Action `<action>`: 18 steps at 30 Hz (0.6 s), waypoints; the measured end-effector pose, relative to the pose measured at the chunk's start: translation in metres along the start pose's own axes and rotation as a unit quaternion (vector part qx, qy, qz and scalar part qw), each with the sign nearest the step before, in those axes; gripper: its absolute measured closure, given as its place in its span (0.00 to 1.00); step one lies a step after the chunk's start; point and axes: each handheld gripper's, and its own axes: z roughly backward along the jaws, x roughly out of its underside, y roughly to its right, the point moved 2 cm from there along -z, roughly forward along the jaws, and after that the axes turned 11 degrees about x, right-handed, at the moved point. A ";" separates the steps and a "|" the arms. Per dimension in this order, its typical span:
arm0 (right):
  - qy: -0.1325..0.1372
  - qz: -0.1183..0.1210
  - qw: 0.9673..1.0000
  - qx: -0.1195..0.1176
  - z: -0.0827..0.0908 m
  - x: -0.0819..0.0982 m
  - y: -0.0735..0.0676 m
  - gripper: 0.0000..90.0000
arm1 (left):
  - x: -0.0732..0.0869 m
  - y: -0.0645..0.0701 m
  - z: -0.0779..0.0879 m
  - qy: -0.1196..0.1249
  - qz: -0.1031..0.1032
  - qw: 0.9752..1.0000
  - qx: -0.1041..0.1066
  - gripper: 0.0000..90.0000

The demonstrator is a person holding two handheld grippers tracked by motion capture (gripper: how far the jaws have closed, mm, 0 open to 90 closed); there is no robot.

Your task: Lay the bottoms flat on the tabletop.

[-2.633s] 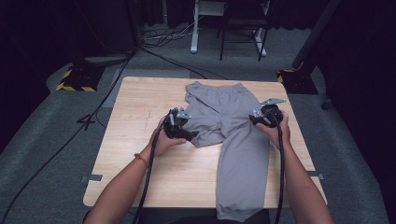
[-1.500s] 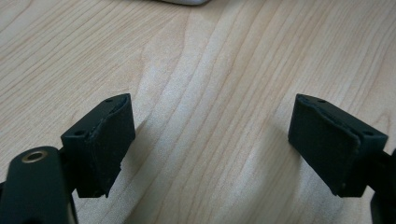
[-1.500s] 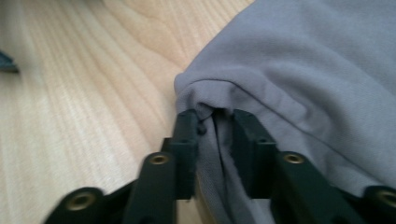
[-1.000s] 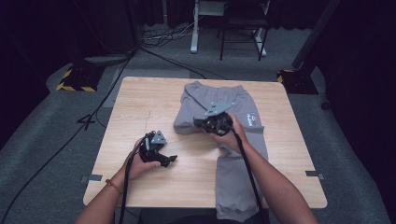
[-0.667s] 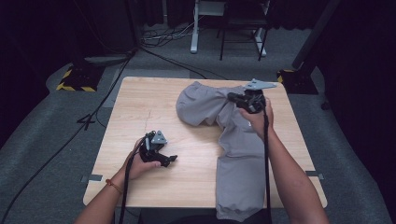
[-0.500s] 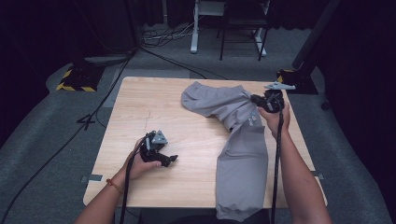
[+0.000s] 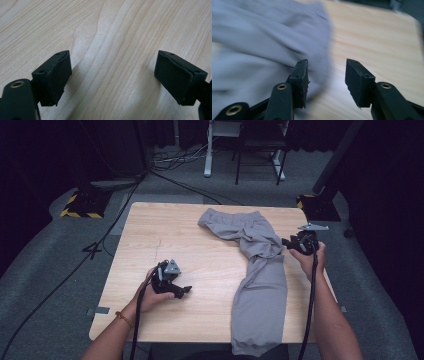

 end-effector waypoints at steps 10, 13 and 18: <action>-0.027 0.190 0.971 -0.146 -0.007 -0.011 -0.119 0.53 | 0.000 0.001 0.000 0.001 0.002 1.000 -0.002 0.17; -0.063 0.218 0.970 -0.089 -0.026 -0.003 -0.124 0.68 | 0.000 0.001 0.000 0.000 0.002 1.000 -0.002 0.17; -0.050 0.178 0.979 -0.087 -0.027 -0.008 -0.111 0.94 | 0.000 0.001 0.000 0.000 0.002 1.000 -0.002 0.17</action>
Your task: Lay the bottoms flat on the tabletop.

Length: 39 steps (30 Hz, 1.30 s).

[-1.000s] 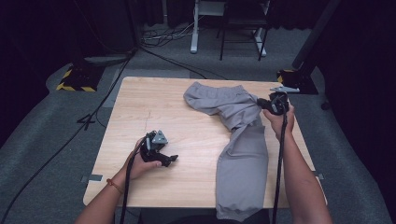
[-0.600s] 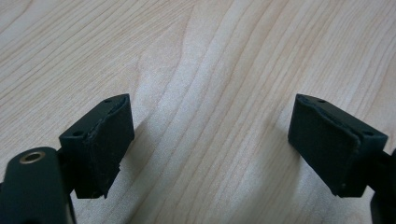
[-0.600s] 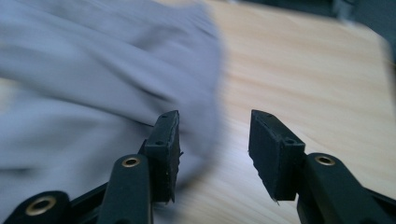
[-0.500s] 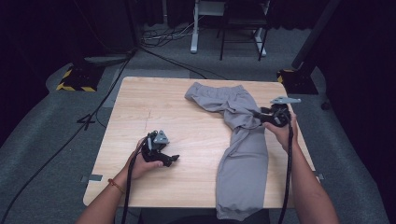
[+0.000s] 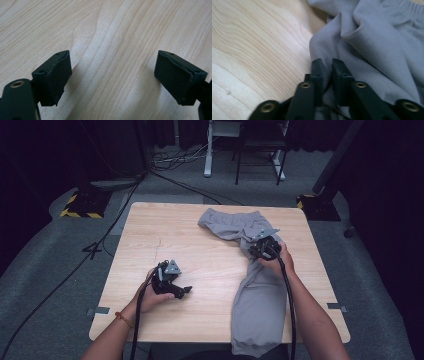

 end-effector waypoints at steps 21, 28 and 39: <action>0.111 0.073 0.979 -0.155 0.092 -0.058 -0.087 0.99 | 0.000 0.000 0.000 0.000 0.000 1.000 0.000 0.17; 0.113 0.132 0.955 -0.239 0.114 -0.051 -0.161 0.77 | 0.002 0.000 0.002 0.001 -0.002 1.000 -0.001 0.17; 0.088 0.054 0.988 -0.117 0.109 0.025 -0.068 0.54 | -0.010 0.025 0.012 0.013 -0.009 1.000 0.025 0.22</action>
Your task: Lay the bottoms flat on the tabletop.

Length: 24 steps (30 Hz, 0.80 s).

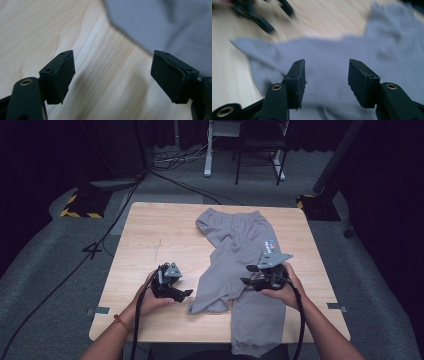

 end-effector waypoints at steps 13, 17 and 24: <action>-0.041 -0.039 0.998 0.009 -0.001 0.073 -0.008 0.48 | -0.015 0.064 -0.038 -0.067 -0.080 0.992 0.074 0.45; -0.053 -0.032 0.998 0.009 -0.008 0.075 -0.010 0.48 | -0.016 0.057 -0.042 -0.069 -0.086 0.991 0.073 0.65; -0.060 -0.042 0.997 0.021 -0.015 0.082 -0.002 0.49 | -0.026 0.048 -0.029 -0.049 -0.092 0.991 0.089 0.78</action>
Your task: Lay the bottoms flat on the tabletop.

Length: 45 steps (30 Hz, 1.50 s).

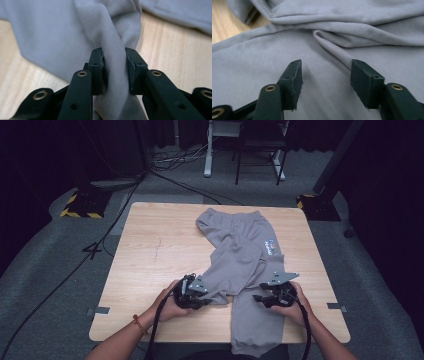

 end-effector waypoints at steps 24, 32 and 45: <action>-0.002 -0.014 1.000 0.008 -0.003 0.001 0.013 0.48 | -0.015 0.029 0.016 -0.005 -0.039 0.998 0.056 0.48; 0.001 -0.015 1.000 0.007 -0.003 0.002 0.012 0.48 | 0.013 0.046 0.005 -0.042 -0.049 0.996 0.065 0.47; 0.001 -0.015 1.000 0.006 -0.002 0.002 0.012 0.47 | -0.005 0.029 0.011 0.020 -0.036 0.996 0.077 0.92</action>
